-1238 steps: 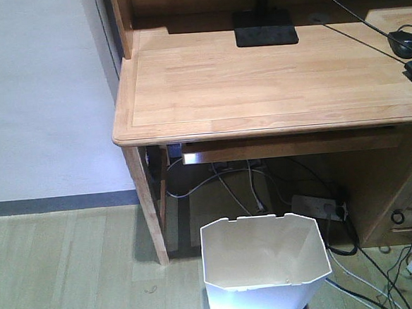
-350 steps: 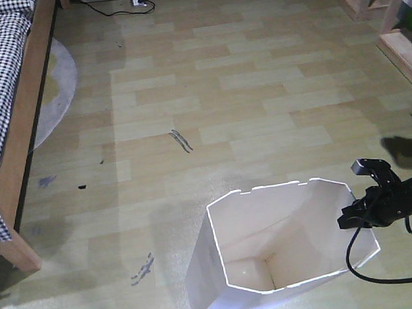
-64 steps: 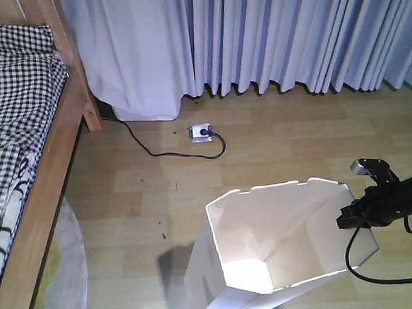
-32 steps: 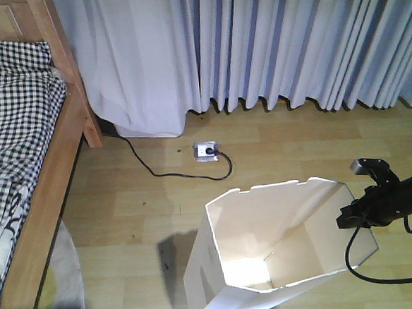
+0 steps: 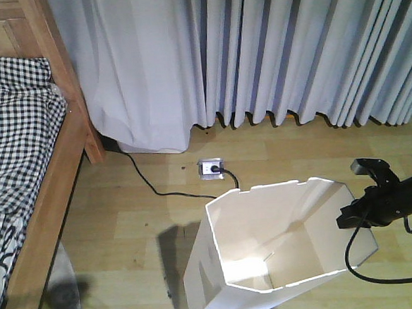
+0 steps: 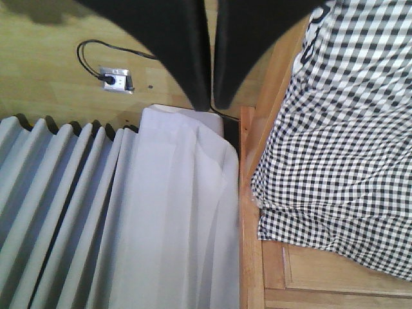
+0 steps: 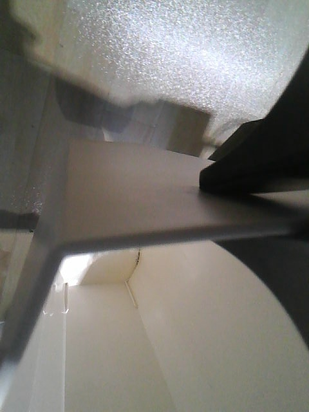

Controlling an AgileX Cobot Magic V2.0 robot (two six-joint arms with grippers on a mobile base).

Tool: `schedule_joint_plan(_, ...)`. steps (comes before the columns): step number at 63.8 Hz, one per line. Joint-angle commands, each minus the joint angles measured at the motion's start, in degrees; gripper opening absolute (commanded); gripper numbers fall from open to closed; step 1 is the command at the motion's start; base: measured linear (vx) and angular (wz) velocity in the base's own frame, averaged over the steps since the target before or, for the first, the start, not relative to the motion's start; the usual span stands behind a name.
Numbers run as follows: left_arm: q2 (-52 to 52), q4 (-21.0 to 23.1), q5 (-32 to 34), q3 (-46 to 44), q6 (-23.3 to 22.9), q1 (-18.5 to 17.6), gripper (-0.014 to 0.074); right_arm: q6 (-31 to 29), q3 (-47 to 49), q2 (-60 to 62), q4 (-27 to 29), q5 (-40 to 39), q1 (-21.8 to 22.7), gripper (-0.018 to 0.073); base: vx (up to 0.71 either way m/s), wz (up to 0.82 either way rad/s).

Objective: Move trash bin to bedside with robot
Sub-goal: 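Hold the bin with the right gripper while driving to the bedside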

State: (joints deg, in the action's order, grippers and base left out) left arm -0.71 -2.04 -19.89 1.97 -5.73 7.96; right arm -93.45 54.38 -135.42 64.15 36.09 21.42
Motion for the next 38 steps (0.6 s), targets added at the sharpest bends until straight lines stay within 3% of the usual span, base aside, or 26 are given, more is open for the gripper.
schedule_joint_plan(1, -0.8, 0.1, 3.8, 0.2, -0.2, -0.2, -0.0006, 0.8, 0.4, 4.3, 3.1, 13.0, 0.2, -0.0005, 0.17, 0.01)
schedule_joint_plan(38, -0.8, 0.1, 3.8, 0.2, -0.2, -0.2, -0.0006, 0.8, 0.4, 4.3, 3.1, 13.0, 0.2, -0.0005, 0.16, -0.02)
